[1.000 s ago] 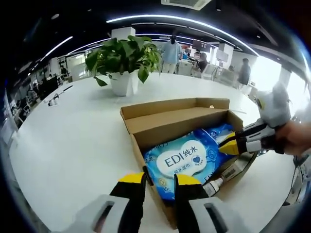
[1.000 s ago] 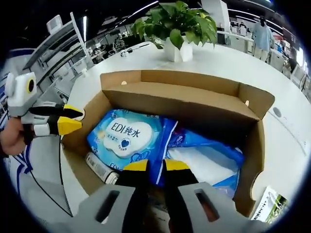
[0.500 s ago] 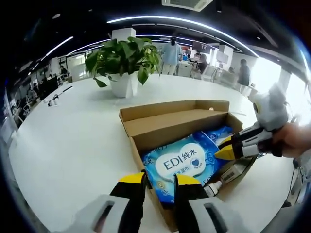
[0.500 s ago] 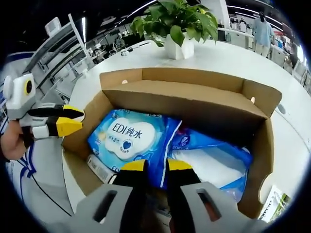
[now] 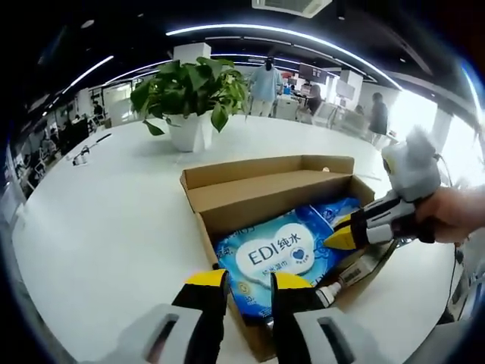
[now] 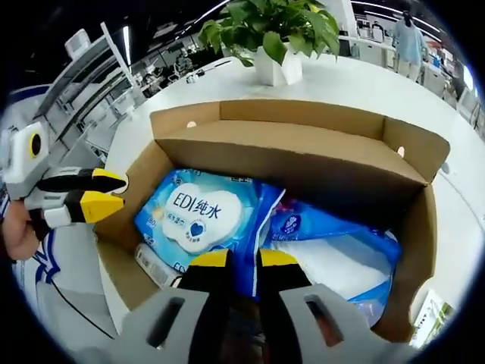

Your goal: Operate the shoe box by opening the lid, removing the specified soft item, and placing it in the target area until the item is outside and the box remains undamaged.

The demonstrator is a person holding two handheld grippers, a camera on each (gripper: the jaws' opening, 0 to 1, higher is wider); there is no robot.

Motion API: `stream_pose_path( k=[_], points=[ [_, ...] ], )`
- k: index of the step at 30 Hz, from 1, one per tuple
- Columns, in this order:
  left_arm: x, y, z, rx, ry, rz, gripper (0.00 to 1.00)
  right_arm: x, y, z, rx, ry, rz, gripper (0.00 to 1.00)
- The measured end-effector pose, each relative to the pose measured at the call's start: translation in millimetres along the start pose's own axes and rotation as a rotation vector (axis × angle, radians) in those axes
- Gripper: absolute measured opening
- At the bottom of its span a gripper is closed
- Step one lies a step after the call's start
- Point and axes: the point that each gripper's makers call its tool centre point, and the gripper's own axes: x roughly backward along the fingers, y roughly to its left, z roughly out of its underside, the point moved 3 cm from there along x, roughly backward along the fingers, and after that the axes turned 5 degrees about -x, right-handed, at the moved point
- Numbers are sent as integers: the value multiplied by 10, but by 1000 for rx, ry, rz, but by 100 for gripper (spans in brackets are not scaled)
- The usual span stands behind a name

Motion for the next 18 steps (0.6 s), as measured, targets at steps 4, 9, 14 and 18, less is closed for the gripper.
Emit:
stream_pose_path(
  k=[4,9,14,18],
  points=[
    [2,-7,-8,-4,-2,0,23,72,55,3,117,1,-4,6],
    [-8,-30,7,-13,9,10,24,85,48,-13,121,0,-2,3],
    [3,-73,-14,-13,7,14,24,12,-25,-71,90,-11,-4,0],
    [5,-91,-23,-15,6,16,24,17,-60,-95,41,-27,-12,0]
  ],
)
